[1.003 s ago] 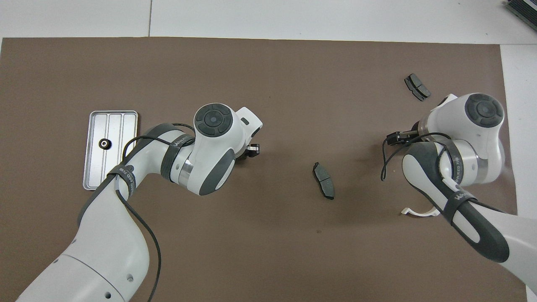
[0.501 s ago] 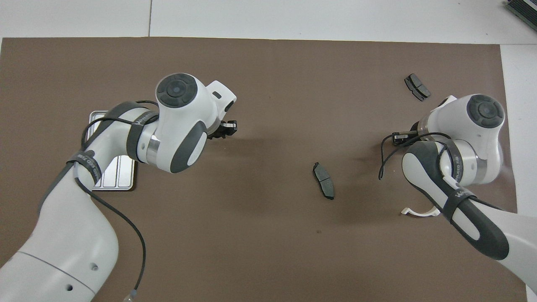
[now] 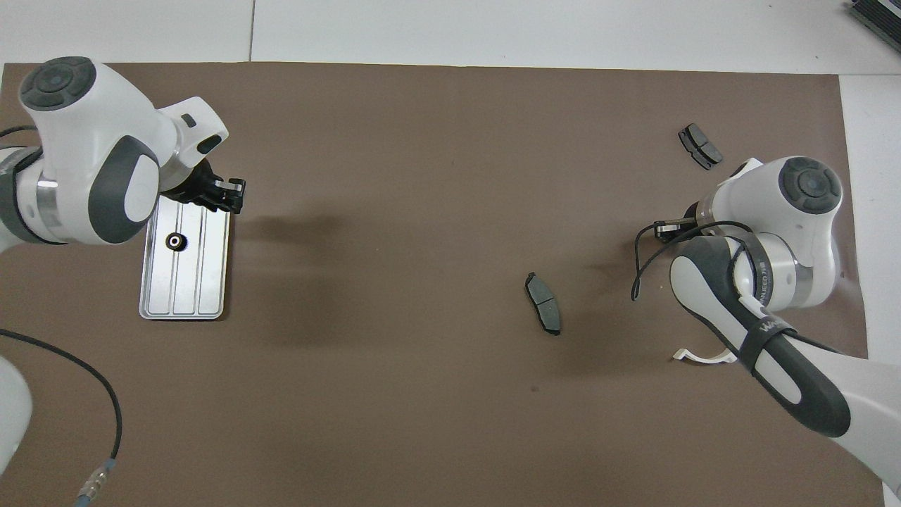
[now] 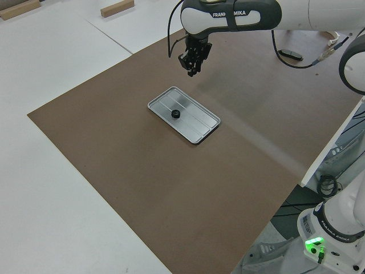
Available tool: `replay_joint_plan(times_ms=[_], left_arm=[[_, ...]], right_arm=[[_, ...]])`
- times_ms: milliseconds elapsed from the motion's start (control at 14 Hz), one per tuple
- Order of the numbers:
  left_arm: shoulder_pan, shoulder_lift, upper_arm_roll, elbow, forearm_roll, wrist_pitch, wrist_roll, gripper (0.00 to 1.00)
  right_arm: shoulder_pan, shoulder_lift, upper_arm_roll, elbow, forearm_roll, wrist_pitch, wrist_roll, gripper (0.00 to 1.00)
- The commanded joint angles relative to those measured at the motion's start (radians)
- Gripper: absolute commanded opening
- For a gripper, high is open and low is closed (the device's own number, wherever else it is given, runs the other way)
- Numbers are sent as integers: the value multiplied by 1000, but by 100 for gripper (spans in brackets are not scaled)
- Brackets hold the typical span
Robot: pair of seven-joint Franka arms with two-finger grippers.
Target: Pick bearing gear from pile to tray
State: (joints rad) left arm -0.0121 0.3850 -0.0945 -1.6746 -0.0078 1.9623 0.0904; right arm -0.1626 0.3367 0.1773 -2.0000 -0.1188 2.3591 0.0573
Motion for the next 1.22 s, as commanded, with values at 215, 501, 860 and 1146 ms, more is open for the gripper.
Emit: replay_joint_plan(times_ms=[215, 501, 860, 1146], left_arm=[[103, -133, -8, -269, -3, 105, 227, 34], [103, -132, -8, -264, -3, 105, 226, 70], [58, -114, -10, -177, -3, 112, 131, 75], [-35, -98, -10, -139, -4, 113, -64, 75]], right_arm=[[162, -1, 34, 92, 51, -63, 359, 0], [331, 51, 33, 159, 68, -44, 709, 0], [521, 195, 31, 337, 50, -40, 1067, 0], [600, 268, 30, 415, 15, -35, 1171, 0]])
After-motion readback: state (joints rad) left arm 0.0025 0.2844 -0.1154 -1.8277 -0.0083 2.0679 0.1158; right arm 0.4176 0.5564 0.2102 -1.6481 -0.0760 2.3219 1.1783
